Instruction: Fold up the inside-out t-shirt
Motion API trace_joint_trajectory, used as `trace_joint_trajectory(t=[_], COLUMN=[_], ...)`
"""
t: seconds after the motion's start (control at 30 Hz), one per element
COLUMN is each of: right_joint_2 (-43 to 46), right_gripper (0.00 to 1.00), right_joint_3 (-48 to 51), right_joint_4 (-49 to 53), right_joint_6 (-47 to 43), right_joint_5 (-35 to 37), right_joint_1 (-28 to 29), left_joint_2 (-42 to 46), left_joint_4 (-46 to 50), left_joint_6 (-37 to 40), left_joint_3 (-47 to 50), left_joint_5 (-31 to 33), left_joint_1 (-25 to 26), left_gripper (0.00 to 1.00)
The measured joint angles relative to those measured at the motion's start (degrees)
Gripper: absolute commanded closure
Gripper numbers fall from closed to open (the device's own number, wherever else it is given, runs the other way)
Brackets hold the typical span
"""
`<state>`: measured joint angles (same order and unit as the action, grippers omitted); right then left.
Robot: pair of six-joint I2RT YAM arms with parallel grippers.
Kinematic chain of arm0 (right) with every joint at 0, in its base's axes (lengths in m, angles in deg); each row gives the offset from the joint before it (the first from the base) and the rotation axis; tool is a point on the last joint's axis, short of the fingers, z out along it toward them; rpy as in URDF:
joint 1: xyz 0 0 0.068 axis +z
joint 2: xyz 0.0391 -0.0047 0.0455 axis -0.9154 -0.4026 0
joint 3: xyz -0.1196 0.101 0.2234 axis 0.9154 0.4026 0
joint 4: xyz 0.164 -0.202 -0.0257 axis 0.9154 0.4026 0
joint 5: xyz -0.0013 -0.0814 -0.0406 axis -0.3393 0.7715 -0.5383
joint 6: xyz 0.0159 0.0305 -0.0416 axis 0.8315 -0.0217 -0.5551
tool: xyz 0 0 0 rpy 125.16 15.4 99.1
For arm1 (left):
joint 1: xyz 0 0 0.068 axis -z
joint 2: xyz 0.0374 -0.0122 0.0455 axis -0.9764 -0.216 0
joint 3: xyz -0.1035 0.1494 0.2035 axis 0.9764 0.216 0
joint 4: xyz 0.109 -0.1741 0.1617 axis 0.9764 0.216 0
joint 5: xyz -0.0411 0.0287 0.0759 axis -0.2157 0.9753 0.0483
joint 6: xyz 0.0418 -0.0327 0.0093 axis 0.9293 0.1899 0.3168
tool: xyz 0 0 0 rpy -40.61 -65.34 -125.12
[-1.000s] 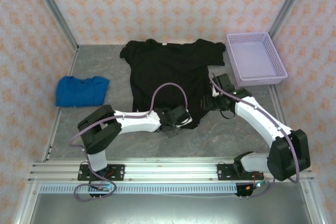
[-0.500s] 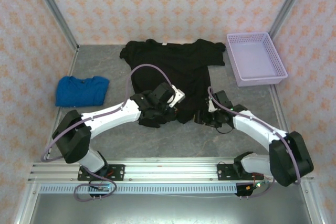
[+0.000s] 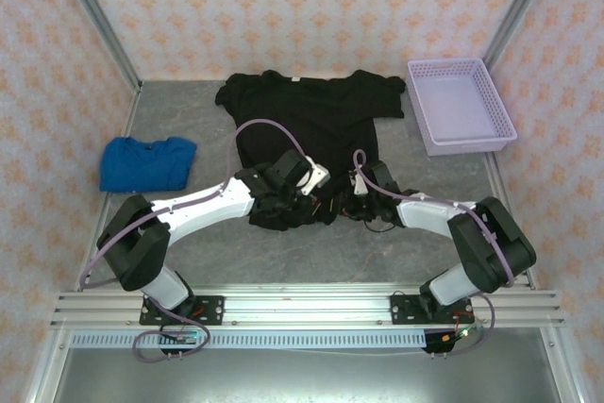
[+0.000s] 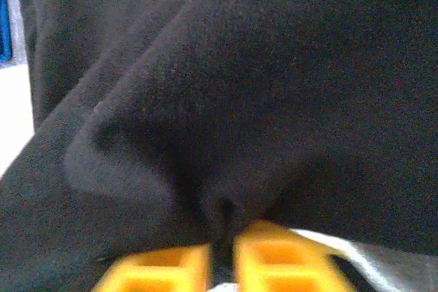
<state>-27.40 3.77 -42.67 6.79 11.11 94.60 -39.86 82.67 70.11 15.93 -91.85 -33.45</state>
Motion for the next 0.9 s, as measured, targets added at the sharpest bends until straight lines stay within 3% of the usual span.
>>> trace_joint_trajectory(t=[0.13, 0.33, 0.43, 0.53, 0.67, 0.8, 0.9], right_joint_2=[5.2, 21.6, 24.1, 19.4, 6.1, -3.8, -8.3], right_gripper=[1.0, 1.0, 1.0, 1.0, 1.0, 1.0, 1.0], right_joint_3=[0.0, -4.6, -9.9, -14.9, -20.9, -24.9, -28.1], right_joint_4=[5.0, 24.7, 31.6, 35.3, 35.5, 35.3, 34.7], right_joint_6=[-0.8, -1.7, -2.4, -3.5, -5.2, -6.3, -6.9], right_joint_5=[2.0, 9.2, 12.5, 15.5, 18.3, 18.0, 17.1], right_joint_1=[-0.6, -3.5, -4.9, -6.4, -9.2, -10.7, -10.9], left_joint_2=[0.0, -1.2, -5.2, -10.0, -12.0, -7.8, -5.6], left_joint_4=[0.0, -1.6, -3.1, -4.1, -5.4, -7.1, -7.1], left_joint_6=[0.0, 0.0, 0.1, -0.3, -1.1, -0.7, 0.7], left_joint_3=[0.9, 0.8, -1.8, -6.3, -7.7, -2.4, -0.3], left_joint_5=[-0.3, -1.7, -1.3, 2.5, 8.5, 13.0, 16.3], left_joint_1=[-0.4, -0.6, -0.6, -0.4, -0.3, 1.1, 5.0], left_gripper=[1.0, 0.93, 0.87, 0.74, 0.54, 0.48, 0.47])
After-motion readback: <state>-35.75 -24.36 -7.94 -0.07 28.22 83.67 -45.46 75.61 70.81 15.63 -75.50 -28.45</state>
